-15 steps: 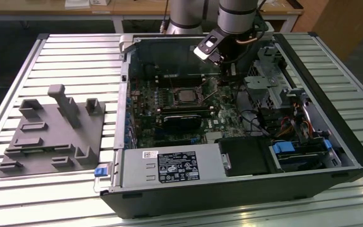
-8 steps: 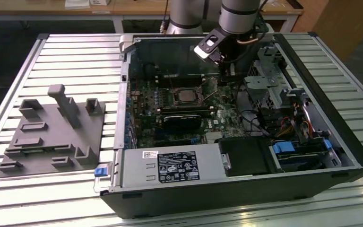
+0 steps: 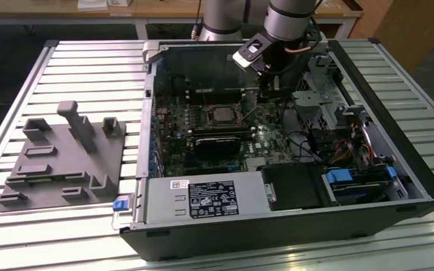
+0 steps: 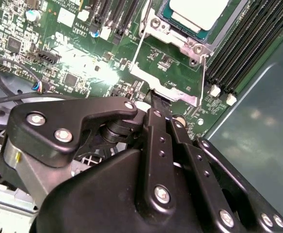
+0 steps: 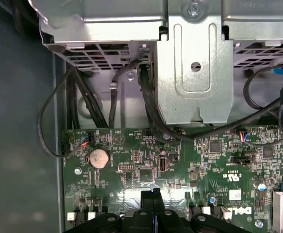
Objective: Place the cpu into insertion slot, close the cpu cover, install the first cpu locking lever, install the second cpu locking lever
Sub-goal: 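Close the cpu cover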
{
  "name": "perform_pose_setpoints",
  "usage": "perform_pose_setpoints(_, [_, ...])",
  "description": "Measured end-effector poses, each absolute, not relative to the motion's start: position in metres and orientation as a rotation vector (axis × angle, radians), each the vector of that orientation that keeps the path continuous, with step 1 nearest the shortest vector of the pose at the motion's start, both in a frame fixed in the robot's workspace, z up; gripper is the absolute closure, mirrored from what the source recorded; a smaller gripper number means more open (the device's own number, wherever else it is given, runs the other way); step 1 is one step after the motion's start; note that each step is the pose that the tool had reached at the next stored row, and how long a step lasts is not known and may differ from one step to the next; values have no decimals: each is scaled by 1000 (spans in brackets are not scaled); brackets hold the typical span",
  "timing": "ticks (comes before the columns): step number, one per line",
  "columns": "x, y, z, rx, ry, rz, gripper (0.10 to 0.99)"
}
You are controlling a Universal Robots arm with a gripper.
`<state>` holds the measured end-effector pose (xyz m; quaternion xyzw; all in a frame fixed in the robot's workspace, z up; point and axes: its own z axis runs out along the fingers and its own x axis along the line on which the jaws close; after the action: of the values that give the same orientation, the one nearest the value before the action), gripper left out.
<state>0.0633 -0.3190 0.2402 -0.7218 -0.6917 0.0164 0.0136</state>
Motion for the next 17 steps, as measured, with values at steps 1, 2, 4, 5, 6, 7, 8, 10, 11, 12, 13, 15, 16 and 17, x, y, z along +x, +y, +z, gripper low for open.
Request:
perform_pose_setpoints(1, [63, -319, 240, -2248, -2155, 51, 980])
perform_pose_setpoints(2, [63, -319, 240, -2248, -2155, 51, 980])
perform_pose_setpoints(4, [63, -319, 240, -2248, -2155, 51, 980])
perform_pose_setpoints(5, [62, -319, 240, -2248, -2155, 51, 980])
perform_pose_setpoints(6, [61, -319, 240, -2248, -2155, 51, 980])
perform_pose_setpoints(7, [59, -319, 240, -2249, -2156, 49, 980])
perform_pose_setpoints(8, [56, -319, 240, -2250, -2156, 47, 980])
perform_pose_setpoints(10, [52, -319, 240, -2252, -2158, 42, 980])
perform_pose_setpoints(11, [50, -319, 240, -2253, -2160, 40, 980])
perform_pose_setpoints(12, [47, -319, 240, -2255, -2161, 37, 980])
perform_pose_setpoints(13, [45, -319, 240, -2256, -2162, 34, 980])
perform_pose_setpoints(15, [40, -319, 240, -2259, -2165, 28, 980])
perform_pose_setpoints(16, [37, -319, 240, -2260, -2166, 25, 980])
perform_pose_setpoints(17, [35, -319, 240, -2262, -2167, 22, 980])
